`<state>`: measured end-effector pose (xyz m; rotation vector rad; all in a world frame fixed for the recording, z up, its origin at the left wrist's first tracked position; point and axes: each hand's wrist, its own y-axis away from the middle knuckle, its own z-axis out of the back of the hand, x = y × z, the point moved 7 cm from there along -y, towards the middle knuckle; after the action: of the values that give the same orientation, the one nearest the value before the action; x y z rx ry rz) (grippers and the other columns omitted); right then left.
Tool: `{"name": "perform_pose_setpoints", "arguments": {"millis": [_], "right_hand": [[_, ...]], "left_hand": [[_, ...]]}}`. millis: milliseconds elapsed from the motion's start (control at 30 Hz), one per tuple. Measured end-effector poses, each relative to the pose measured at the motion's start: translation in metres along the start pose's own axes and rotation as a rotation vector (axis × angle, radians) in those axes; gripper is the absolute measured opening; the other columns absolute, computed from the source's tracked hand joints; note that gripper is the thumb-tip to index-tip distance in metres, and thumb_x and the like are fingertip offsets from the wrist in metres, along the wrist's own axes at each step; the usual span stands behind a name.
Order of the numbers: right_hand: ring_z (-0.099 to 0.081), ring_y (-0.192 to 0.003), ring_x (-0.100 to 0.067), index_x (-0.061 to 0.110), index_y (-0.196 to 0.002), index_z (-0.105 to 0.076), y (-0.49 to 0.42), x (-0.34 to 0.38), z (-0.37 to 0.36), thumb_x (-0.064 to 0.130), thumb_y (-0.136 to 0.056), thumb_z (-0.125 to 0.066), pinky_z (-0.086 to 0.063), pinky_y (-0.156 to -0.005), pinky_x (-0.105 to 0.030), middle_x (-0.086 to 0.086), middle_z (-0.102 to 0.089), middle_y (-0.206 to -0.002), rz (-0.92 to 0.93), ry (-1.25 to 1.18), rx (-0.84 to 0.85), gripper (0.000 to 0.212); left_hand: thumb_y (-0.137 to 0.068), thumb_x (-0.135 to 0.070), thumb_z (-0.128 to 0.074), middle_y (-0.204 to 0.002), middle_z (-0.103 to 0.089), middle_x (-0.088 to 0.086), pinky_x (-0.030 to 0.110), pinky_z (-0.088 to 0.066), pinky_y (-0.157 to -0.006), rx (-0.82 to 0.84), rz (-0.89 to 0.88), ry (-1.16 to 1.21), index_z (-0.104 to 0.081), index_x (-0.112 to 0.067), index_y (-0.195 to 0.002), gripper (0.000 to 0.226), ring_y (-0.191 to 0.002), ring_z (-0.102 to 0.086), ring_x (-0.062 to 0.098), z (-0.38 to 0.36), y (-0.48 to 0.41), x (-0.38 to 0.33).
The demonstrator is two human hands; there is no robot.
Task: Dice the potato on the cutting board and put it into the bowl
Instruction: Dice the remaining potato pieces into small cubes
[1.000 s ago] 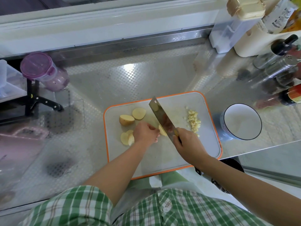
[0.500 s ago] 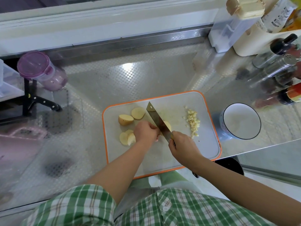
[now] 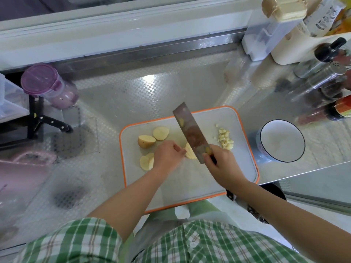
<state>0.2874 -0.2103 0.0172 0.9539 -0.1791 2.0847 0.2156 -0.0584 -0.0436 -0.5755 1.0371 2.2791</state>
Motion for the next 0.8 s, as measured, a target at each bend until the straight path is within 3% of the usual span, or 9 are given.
{"name": "perform_pose_setpoints", "arguments": {"millis": [67,133,200,267,367,467,533,667,800], "right_hand": [[-0.045,-0.049,-0.014,0.019,-0.063,-0.038,-0.004,-0.008,0.015,0.010,-0.092,-0.055,-0.039,-0.048,-0.028,0.000,-0.040,-0.052,-0.090,-0.068,-0.056,0.035],[-0.052,-0.052,-0.031,0.006,-0.072,-0.049,-0.005,-0.021,0.025,0.016,-0.094,-0.053,-0.048,-0.045,-0.044,-0.015,-0.054,-0.061,-0.211,-0.134,-0.079,0.024],[-0.051,-0.048,-0.029,0.002,-0.079,-0.052,-0.003,-0.034,0.031,0.018,-0.095,-0.050,-0.049,-0.038,-0.041,-0.023,-0.059,-0.073,-0.306,-0.200,-0.087,0.022],[-0.051,-0.048,-0.025,0.004,-0.080,-0.050,0.000,-0.041,0.036,0.021,-0.094,-0.048,-0.049,-0.036,-0.038,-0.022,-0.058,-0.073,-0.350,-0.205,-0.087,0.022],[-0.056,-0.048,-0.031,0.009,-0.078,-0.051,0.006,-0.047,0.037,0.022,-0.093,-0.050,-0.050,-0.036,-0.045,-0.010,-0.051,-0.060,-0.359,-0.160,-0.068,0.020],[-0.056,-0.051,-0.039,0.007,-0.078,-0.052,0.010,-0.046,0.034,0.018,-0.093,-0.051,-0.048,-0.034,-0.044,-0.010,-0.049,-0.058,-0.357,-0.159,-0.046,0.019],[-0.056,-0.053,-0.041,0.008,-0.077,-0.052,0.011,-0.044,0.032,0.017,-0.094,-0.051,-0.048,-0.035,-0.041,-0.010,-0.048,-0.058,-0.354,-0.149,-0.037,0.019],[-0.055,-0.056,-0.043,-0.001,-0.081,-0.049,0.007,-0.043,0.026,0.017,-0.093,-0.050,-0.047,-0.037,-0.043,-0.022,-0.051,-0.065,-0.336,-0.117,-0.008,0.022],[-0.051,-0.052,-0.041,-0.002,-0.078,-0.046,0.004,-0.041,0.016,0.016,-0.092,-0.050,-0.044,-0.034,-0.039,-0.028,-0.054,-0.073,-0.315,-0.121,0.050,0.023]], "left_hand": [[-0.077,-0.021,-0.068,-0.088,-0.067,0.002,0.032,-0.047,-0.071,-0.068,-0.273,-0.213,-0.065,-0.017,-0.089,0.013,-0.084,-0.063,0.022,0.006,0.002,-0.020],[-0.066,-0.010,-0.074,-0.100,-0.059,0.008,0.036,-0.048,-0.070,-0.054,-0.619,-0.400,-0.061,-0.014,-0.103,0.040,-0.090,-0.059,0.028,0.000,0.006,-0.039],[-0.056,-0.001,-0.074,-0.111,-0.057,0.011,0.040,-0.052,-0.072,0.031,-0.877,-0.610,-0.058,-0.011,-0.114,0.061,-0.096,-0.056,0.032,-0.019,0.007,-0.047],[-0.058,0.004,-0.069,-0.121,-0.055,0.010,0.043,-0.053,-0.075,0.138,-0.965,-0.736,-0.055,-0.013,-0.121,0.066,-0.104,-0.054,0.032,-0.035,0.004,-0.047],[-0.071,-0.001,-0.065,-0.118,-0.052,0.006,0.036,-0.048,-0.073,0.149,-0.996,-0.902,-0.054,-0.015,-0.118,0.050,-0.104,-0.051,0.026,-0.039,0.008,-0.059],[-0.080,-0.009,-0.058,-0.119,-0.046,0.007,0.033,-0.034,-0.070,0.151,-0.993,-1.000,-0.049,-0.012,-0.121,0.042,-0.107,-0.047,0.025,-0.038,0.010,-0.065],[-0.075,-0.016,-0.063,-0.114,-0.048,0.008,0.032,-0.034,-0.067,0.105,-0.934,-0.993,-0.051,-0.010,-0.115,0.042,-0.102,-0.049,0.025,-0.034,0.007,-0.064],[-0.049,-0.025,-0.077,-0.088,-0.056,0.011,0.034,-0.050,-0.060,-0.063,-0.686,-0.795,-0.061,-0.008,-0.090,0.048,-0.077,-0.058,0.028,-0.024,0.001,-0.046],[-0.064,-0.028,-0.078,-0.104,-0.054,0.015,0.041,-0.050,-0.083,-0.106,-0.504,-0.516,-0.056,-0.002,-0.112,0.059,-0.098,-0.054,0.032,-0.020,0.004,-0.031]]}}
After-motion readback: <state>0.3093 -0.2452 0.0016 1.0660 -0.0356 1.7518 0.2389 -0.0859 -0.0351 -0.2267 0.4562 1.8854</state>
